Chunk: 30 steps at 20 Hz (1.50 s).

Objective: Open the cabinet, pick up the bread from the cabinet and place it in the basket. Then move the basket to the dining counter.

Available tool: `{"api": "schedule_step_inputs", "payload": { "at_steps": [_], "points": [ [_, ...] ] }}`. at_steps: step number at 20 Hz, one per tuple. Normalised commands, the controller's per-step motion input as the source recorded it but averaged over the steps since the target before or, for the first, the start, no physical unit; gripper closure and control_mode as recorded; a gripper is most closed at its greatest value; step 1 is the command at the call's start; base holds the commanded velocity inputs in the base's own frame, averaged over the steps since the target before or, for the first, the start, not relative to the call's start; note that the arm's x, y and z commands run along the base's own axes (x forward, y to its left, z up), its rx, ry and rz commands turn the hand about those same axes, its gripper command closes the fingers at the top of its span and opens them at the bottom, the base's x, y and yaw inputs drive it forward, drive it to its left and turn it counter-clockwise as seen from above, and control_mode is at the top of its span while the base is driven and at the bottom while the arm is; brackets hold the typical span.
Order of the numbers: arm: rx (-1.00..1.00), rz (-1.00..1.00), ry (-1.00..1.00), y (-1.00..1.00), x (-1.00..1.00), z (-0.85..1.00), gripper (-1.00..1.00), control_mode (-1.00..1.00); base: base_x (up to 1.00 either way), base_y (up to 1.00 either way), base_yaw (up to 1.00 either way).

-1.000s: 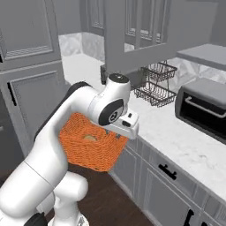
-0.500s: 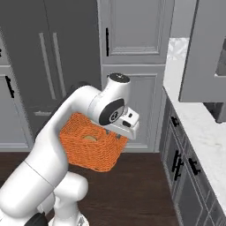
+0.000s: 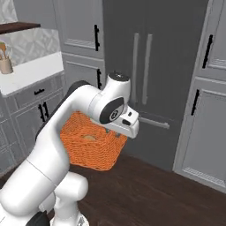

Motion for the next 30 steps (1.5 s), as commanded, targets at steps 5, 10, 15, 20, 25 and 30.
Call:
{"api": "schedule_step_inputs", "payload": {
  "at_steps": [5, 10, 15, 20, 25, 30],
  "points": [
    [0.0, 0.0, 0.0, 0.0, 0.0, 0.0, 1.0, 1.0, 0.31, 0.2, 0.82],
    [0.0, 0.0, 0.0, 0.0, 0.0, 0.0, 1.0, 1.0, 0.28, 0.14, 0.85],
    [0.0, 0.0, 0.0, 0.0, 0.0, 0.0, 1.0, 1.0, 0.12, 0.11, 0.91],
    [0.0, 0.0, 0.0, 0.0, 0.0, 0.0, 1.0, 1.0, 0.01, 0.07, 0.96],
    [0.0, 0.0, 0.0, 0.0, 0.0, 0.0, 1.0, 1.0, 0.27, 0.23, 0.84],
    [0.0, 0.0, 0.0, 0.0, 0.0, 0.0, 1.0, 1.0, 0.74, 0.5, 0.64]
  ]
}}
